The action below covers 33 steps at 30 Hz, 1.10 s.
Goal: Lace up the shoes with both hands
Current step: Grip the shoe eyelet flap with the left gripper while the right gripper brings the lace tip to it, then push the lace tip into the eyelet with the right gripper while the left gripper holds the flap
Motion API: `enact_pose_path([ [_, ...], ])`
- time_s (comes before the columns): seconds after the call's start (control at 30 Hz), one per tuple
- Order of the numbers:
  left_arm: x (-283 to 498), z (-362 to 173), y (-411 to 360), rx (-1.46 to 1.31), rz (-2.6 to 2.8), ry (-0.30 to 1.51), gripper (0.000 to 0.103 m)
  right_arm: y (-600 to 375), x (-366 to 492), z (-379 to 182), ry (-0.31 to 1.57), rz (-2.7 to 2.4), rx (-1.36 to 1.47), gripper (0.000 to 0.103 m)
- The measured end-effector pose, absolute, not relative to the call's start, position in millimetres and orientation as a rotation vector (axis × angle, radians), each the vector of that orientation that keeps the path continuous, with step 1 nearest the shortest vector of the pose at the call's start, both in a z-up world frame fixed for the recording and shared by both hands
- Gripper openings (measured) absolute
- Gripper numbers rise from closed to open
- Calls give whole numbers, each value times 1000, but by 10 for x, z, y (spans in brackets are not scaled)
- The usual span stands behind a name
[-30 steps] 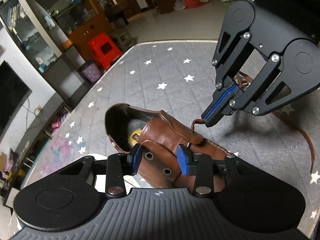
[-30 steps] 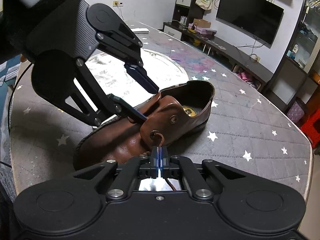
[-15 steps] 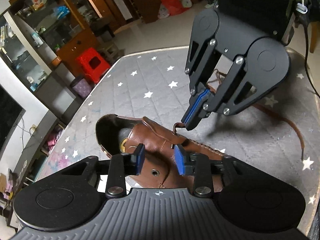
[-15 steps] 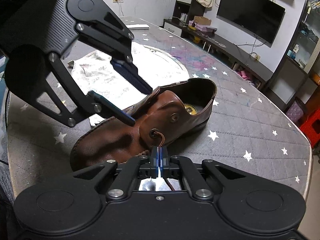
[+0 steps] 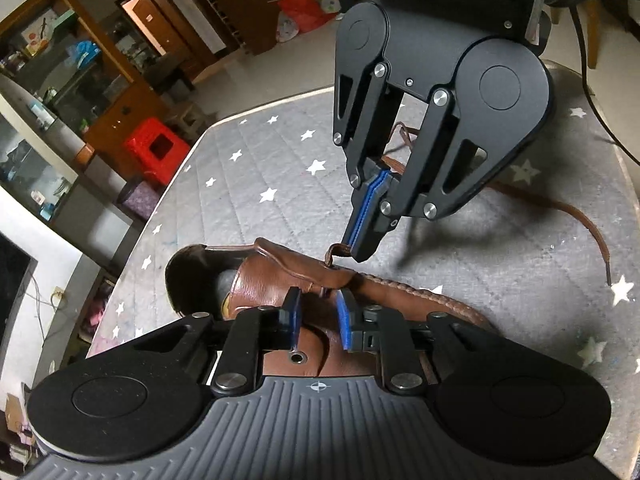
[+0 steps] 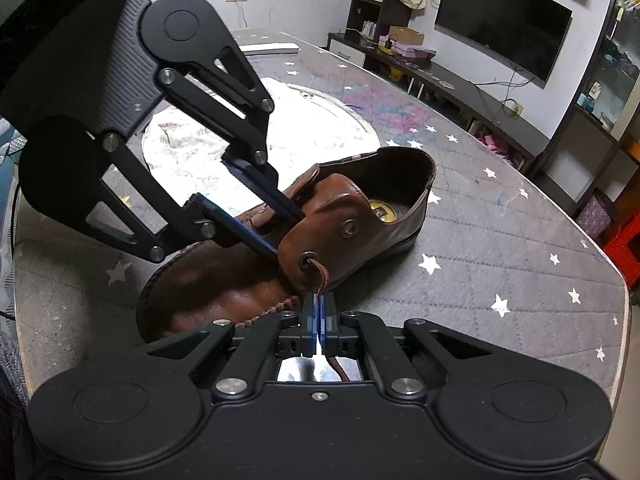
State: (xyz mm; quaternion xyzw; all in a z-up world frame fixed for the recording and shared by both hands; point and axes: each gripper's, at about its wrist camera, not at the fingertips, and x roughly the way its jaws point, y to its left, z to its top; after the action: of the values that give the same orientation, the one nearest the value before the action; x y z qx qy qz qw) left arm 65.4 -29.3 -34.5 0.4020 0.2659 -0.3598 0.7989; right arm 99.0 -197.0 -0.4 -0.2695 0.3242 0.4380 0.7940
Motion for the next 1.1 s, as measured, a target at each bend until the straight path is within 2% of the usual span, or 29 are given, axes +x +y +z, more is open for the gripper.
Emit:
enact_pose_path([
  [0.2,673,-389,-322,899,-812,554,18,-1977,1041,9,698,939,-579,2],
  [0.47,670,-364,-280,868,-815,546,6,-1991,1065,28,699,941,-587,2],
  [0.87,436,-380,-341,775,-644,541,3,-1948,996,33,681,921,-603,2],
  [1.0,368,-377,-368,704,-523,563,3,-1937,964,56,669,900,-600,17],
  [1.1,300,-342,-350,663,-444,564,0,-1940,919,89,656,888,-597,17],
])
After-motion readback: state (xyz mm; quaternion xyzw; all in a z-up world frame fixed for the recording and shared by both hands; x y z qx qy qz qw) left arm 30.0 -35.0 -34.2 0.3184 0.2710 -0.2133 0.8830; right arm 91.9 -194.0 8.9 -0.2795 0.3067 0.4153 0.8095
